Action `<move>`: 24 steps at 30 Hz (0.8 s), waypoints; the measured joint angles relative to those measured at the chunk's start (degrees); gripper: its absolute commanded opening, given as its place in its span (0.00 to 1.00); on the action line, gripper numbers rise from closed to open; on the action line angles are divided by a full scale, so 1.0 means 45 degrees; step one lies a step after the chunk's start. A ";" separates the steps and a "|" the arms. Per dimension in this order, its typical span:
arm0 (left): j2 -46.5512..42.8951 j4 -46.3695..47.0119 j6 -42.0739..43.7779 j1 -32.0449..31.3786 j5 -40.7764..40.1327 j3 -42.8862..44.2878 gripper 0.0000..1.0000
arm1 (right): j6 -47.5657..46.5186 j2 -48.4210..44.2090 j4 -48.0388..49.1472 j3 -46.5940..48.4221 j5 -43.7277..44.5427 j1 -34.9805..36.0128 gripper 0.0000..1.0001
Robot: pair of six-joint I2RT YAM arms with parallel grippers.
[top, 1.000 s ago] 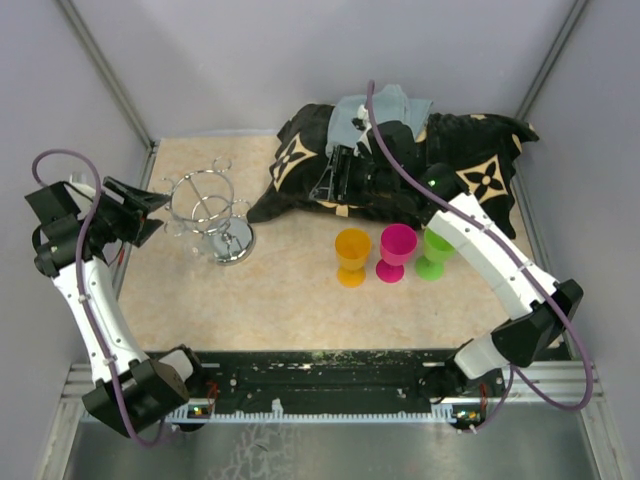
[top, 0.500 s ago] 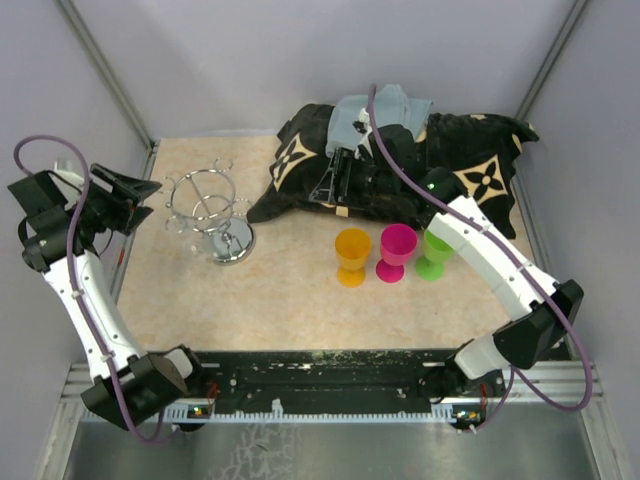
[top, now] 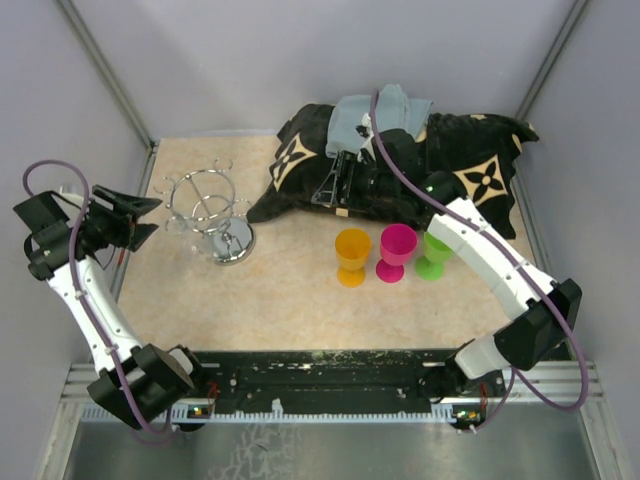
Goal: Take the wine glass off the wine glass rack
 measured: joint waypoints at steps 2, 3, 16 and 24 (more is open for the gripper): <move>-0.0024 0.0000 0.0024 0.0000 0.0223 -0.0209 0.68 | 0.0044 0.0000 0.0141 -0.0185 -0.0121 -0.0044 0.55; -0.0039 -0.0005 0.0029 0.0000 0.0325 -0.0350 0.67 | 0.0083 0.0000 0.0223 -0.0257 -0.0175 -0.0058 0.55; -0.0136 -0.0767 0.0704 0.0024 0.1175 -0.0777 0.60 | 0.0228 0.0000 0.1209 -0.0996 -0.0709 -0.0238 0.55; -0.1001 -0.1836 0.1379 0.0301 0.1239 -0.1083 0.60 | 0.0335 -0.0005 0.1360 -0.1413 -0.0889 -0.0321 0.55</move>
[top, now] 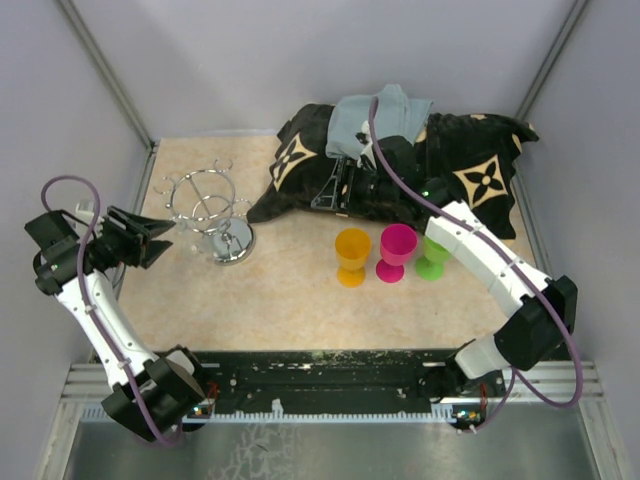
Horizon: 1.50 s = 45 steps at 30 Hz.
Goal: Take the wine glass off the wine glass rack
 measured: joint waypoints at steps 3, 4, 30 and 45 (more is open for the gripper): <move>-0.0253 -0.0296 0.0092 0.0107 0.0049 -0.0209 0.59 | 0.0000 -0.0053 0.0053 0.0000 -0.0044 0.0000 0.55; -0.0282 -0.0359 0.0121 0.0136 0.0058 -0.0253 0.58 | 0.0000 -0.0073 0.0053 0.0000 -0.0049 0.0000 0.55; -0.0262 -0.0515 0.0204 0.0529 0.0432 -0.0500 0.37 | 0.0078 -0.0233 0.0520 -0.0243 -0.0189 -0.0078 0.55; -0.0189 -0.0282 -0.0121 0.0651 0.0889 -0.0661 0.28 | 0.0131 -0.0233 0.0534 -0.0243 -0.0301 -0.0083 0.54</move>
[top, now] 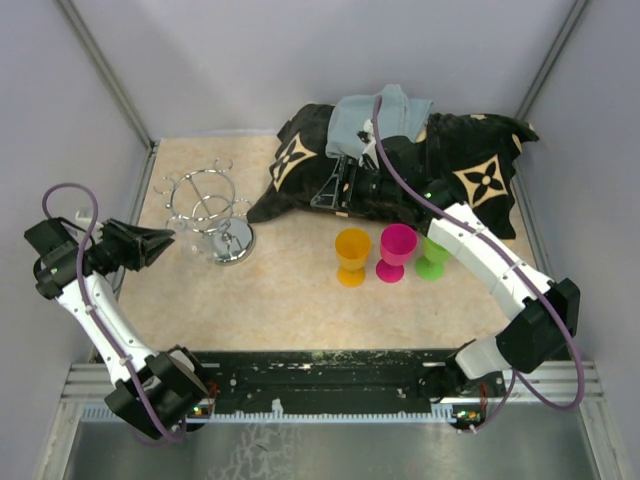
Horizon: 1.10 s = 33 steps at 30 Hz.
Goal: Take the wine glass off the wine glass rack
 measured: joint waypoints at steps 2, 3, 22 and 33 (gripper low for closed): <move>0.0000 0.0019 0.0000 0.0000 0.0005 -0.0005 0.27 | 0.0000 0.0000 0.0000 0.0000 -0.0024 0.0000 0.54; 0.0000 0.0024 0.0000 0.0000 0.0005 -0.0015 0.27 | 0.0000 0.0000 0.0005 0.0000 -0.0034 0.0000 0.54; 0.0000 0.0413 -0.0277 0.0073 0.0457 -0.0486 0.16 | 0.0068 0.0000 0.0282 -0.0418 -0.0092 -0.0058 0.54; 0.0000 0.0607 -0.0427 0.0073 0.0767 -0.0486 0.00 | 0.0102 -0.0019 0.0296 -0.0500 -0.0121 -0.0058 0.54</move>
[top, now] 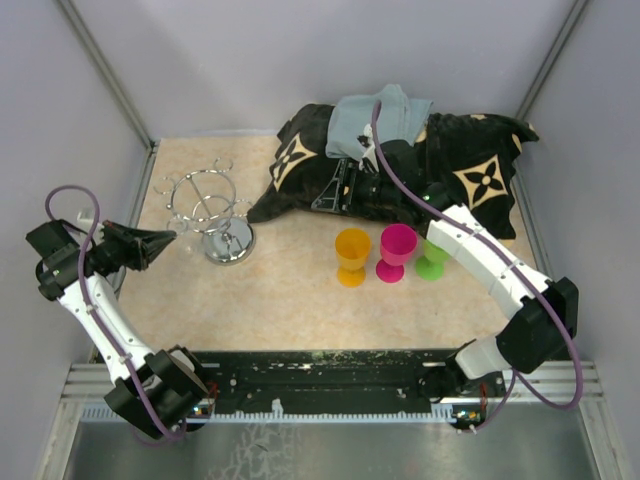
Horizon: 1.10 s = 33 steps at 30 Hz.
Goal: Take the wine glass off the wine glass rack
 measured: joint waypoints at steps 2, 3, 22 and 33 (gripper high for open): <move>0.0000 0.0034 -0.0005 0.0010 0.0058 0.0005 0.00 | 0.0000 0.0000 0.0000 0.0000 0.0000 0.0000 0.54; 0.0000 0.0039 -0.0005 0.0019 0.0073 0.0005 0.00 | 0.0000 0.0000 0.0000 0.0000 0.0000 0.0000 0.54; 0.0155 0.0019 -0.0010 0.0291 0.0534 0.0321 0.00 | 0.0000 -0.0005 0.0005 0.0000 -0.0053 -0.0019 0.54; -0.0223 0.0078 -0.0243 0.0447 0.1268 0.0321 0.00 | 0.0000 -0.0005 0.0087 0.0000 -0.0170 -0.0092 0.54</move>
